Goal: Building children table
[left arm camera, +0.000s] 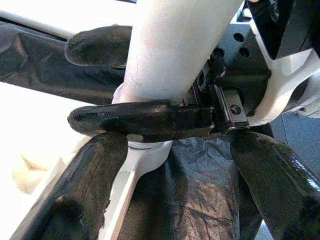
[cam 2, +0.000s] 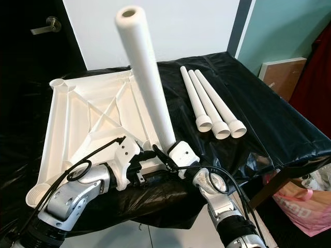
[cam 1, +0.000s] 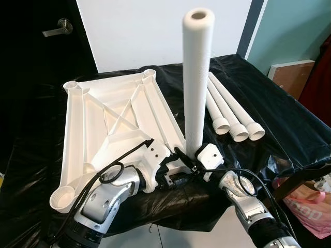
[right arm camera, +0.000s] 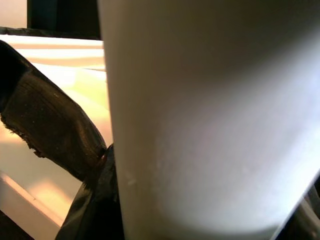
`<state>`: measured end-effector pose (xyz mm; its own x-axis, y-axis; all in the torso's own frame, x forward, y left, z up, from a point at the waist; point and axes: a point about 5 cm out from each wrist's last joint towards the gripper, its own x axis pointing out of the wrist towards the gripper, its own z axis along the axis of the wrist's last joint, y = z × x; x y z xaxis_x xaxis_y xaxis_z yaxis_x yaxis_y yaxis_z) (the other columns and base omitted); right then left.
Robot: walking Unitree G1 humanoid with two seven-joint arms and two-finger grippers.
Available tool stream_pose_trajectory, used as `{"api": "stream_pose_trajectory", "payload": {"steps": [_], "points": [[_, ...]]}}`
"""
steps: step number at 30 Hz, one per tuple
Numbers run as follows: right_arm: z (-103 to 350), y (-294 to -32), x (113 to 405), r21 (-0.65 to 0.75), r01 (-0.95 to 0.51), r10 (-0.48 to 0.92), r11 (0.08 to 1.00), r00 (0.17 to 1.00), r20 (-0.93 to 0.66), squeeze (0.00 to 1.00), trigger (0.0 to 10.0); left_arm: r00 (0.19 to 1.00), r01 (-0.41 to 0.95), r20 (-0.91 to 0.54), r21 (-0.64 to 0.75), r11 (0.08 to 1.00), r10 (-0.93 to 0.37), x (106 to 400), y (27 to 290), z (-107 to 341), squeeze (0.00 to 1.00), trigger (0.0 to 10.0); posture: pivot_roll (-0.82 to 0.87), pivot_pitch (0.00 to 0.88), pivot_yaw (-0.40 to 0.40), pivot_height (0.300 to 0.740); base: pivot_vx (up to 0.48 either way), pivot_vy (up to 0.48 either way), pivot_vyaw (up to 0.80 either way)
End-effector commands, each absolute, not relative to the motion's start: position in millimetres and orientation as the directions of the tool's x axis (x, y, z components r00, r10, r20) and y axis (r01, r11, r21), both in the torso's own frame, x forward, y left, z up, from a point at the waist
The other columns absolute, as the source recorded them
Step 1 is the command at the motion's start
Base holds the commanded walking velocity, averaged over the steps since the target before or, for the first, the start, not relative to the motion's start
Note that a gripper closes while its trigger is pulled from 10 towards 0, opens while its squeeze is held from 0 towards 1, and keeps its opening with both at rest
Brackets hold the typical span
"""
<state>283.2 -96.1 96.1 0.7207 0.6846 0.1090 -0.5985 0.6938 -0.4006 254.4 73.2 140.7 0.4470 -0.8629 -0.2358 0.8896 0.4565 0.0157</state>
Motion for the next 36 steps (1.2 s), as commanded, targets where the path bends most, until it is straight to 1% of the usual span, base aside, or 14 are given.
{"api": "stream_pose_trajectory", "payload": {"steps": [1, 5, 6, 7, 8, 10, 11, 12, 14, 18, 20, 32, 33, 36], "points": [[63.2, -96.6, 269.4, -0.385, -0.671, 0.71, 0.633, 0.702, -0.055, 0.0, 10.0, 0.473, 0.88, -0.17, 0.057, 0.471, -0.864, 259.3, 72.6, 156.6, 0.0, 10.0, -0.13, 0.023, 0.0, 0.74, 0.0, 0.0, 0.0], [63.7, -96.4, 270.6, -0.357, -0.668, 0.702, 0.652, 0.71, -0.046, 0.0, 10.0, 0.475, 0.88, -0.169, 0.057, 0.472, -0.864, 259.8, 72.6, 157.0, 0.0, 10.0, -0.13, 0.022, 0.0, 0.74, 0.0, 0.0, 0.0], [63.9, -97.7, 272.8, -0.312, -0.658, 0.684, 0.685, 0.729, -0.036, 0.0, 10.0, 0.475, 0.879, -0.168, 0.058, 0.473, -0.864, 260.0, 72.6, 157.3, 0.0, 10.0, -0.13, 0.022, 0.0, 0.74, 0.0, 0.0, 0.0], [63.9, -97.7, 272.8, -0.312, -0.658, 0.684, 0.685, 0.729, -0.036, 0.0, 10.0, 0.475, 0.879, -0.168, 0.058, 0.473, -0.864, 260.0, 72.6, 157.3, 0.0, 10.0, -0.13, 0.022, 0.0, 0.74, 0.0, 0.0, 0.0], [64.5, -99.4, 275.2, -0.26, -0.646, 0.663, 0.717, 0.748, -0.028, 0.0, 10.0, 0.475, 0.879, -0.168, 0.059, 0.473, -0.864, 260.3, 72.6, 157.7, 0.0, 10.0, -0.13, 0.022, 0.0, 0.74, 0.0, 0.0, 0.0], [64.5, -99.4, 275.2, -0.26, -0.646, 0.663, 0.717, 0.748, -0.028, 0.0, 10.0, 0.475, 0.879, -0.168, 0.059, 0.473, -0.864, 260.3, 72.6, 157.7, 0.0, 10.0, -0.13, 0.022, 0.0, 0.74, 0.0, 0.0, 0.0], [65.0, -102.0, 278.7, -0.202, -0.624, 0.633, 0.755, 0.774, -0.021, 0.0, 10.0, 0.475, 0.88, -0.168, 0.059, 0.472, -0.864, 260.3, 72.6, 157.9, 0.0, 10.0, -0.13, 0.022, 0.001, 0.74, 0.0, 0.0, 0.0], [65.0, -102.0, 278.7, -0.202, -0.624, 0.633, 0.755, 0.774, -0.021, 0.0, 10.0, 0.475, 0.88, -0.168, 0.059, 0.472, -0.864, 260.3, 72.6, 157.9, 0.0, 10.0, -0.13, 0.022, 0.001, 0.74, 0.0, 0.0, 0.0], [65.1, -106.0, 285.1, -0.129, -0.574, 0.576, 0.809, 0.817, -0.029, 0.0, 10.0, 0.473, 0.88, -0.169, 0.06, 0.47, -0.865, 260.2, 72.7, 158.3, 0.0, 10.0, -0.13, 0.024, 0.003, 0.74, 0.0, 0.0, 0.0], [64.7, -108.5, 290.5, -0.098, -0.527, 0.525, 0.844, 0.85, -0.045, 0.0, 10.0, 0.473, 0.881, -0.169, 0.06, 0.47, -0.865, 260.4, 73.0, 158.6, 0.0, 10.0, -0.13, 0.023, 0.003, 0.74, 0.0, 0.0, 0.0], [64.8, -110.6, 295.8, -0.08, -0.477, 0.473, 0.875, 0.879, -0.061, 0.0, 10.0, 0.473, 0.881, -0.17, 0.061, 0.47, -0.864, 260.5, 73.2, 158.6, 0.0, 10.0, -0.13, 0.021, 0.004, 0.74, 0.0, 0.0, 0.0], [64.6, -112.6, 301.4, -0.045, -0.411, 0.405, 0.911, 0.909, -0.092, 0.0, 10.0, 0.47, 0.882, -0.17, 0.062, 0.467, -0.866, 260.4, 72.8, 159.0, 0.0, 10.0, -0.13, 0.013, 0.005, 0.74, 0.0, 0.0, 0.0], [63.8, -114.0, 302.4, -0.021, -0.382, 0.378, 0.924, 0.92, -0.106, 0.0, 10.0, 0.469, 0.883, -0.17, 0.063, 0.465, -0.867, 260.2, 72.5, 159.0, 0.0, 10.0, -0.13, 0.012, 0.005, 0.74, 0.0, 0.0, 0.0], [63.5, -114.8, 302.8, -0.008, -0.368, 0.365, 0.93, 0.924, -0.112, 0.0, 10.0, 0.468, 0.883, -0.17, 0.063, 0.465, -0.867, 260.2, 72.4, 159.0, 0.0, 10.0, -0.13, 0.012, 0.005, 0.74, 0.0, 0.0, 0.0]]}}
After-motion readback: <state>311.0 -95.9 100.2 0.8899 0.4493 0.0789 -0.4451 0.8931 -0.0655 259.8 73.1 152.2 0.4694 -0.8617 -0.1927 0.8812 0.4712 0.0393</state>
